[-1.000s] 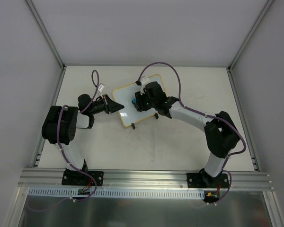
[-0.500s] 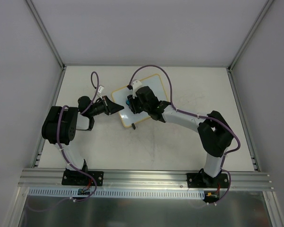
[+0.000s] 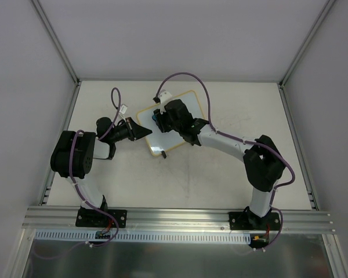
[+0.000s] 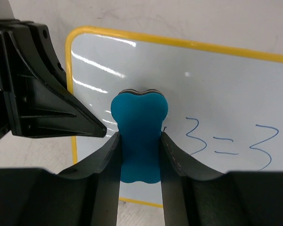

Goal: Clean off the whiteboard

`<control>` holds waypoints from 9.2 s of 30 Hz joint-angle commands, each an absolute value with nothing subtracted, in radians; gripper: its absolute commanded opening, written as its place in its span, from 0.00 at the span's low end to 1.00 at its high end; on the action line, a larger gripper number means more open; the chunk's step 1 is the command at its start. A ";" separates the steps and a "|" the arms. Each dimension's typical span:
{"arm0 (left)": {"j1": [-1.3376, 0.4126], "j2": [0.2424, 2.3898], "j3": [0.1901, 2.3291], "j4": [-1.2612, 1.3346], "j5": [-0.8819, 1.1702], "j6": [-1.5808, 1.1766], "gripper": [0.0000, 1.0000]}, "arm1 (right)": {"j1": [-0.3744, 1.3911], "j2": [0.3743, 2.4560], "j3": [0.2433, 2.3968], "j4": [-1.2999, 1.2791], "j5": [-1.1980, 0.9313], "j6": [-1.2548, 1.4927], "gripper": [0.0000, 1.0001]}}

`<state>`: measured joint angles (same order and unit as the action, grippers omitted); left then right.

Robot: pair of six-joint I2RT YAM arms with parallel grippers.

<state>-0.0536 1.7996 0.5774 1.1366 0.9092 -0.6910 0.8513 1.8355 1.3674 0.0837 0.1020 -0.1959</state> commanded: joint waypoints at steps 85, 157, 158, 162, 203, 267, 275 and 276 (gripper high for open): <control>-0.043 1.781 0.586 0.969 0.675 -0.607 0.00 | 0.560 1.867 1.147 0.104 0.094 -0.014 0.00; -0.041 1.787 0.591 0.973 0.693 -0.607 0.00 | 0.512 1.921 1.356 -0.043 0.045 -0.060 0.00; -0.041 1.787 0.591 0.971 0.693 -0.609 0.00 | 0.499 1.922 1.355 -0.043 0.043 -0.060 0.00; -0.041 1.787 0.591 0.971 0.695 -0.609 0.00 | 0.479 1.928 1.354 -0.043 0.023 -0.052 0.00; -0.041 1.786 0.589 0.973 0.693 -0.607 0.00 | 0.775 2.002 1.569 -0.133 0.035 -0.038 0.00; -0.040 1.787 0.589 0.976 0.692 -0.611 0.00 | 0.572 1.961 1.459 -0.190 0.011 -0.029 0.00; -0.034 1.792 0.594 0.974 0.690 -0.623 0.00 | 0.584 1.852 1.382 -0.167 0.060 -0.055 0.00; -0.034 1.793 0.595 0.977 0.690 -0.623 0.00 | 0.589 1.836 1.375 -0.167 0.063 -0.057 0.00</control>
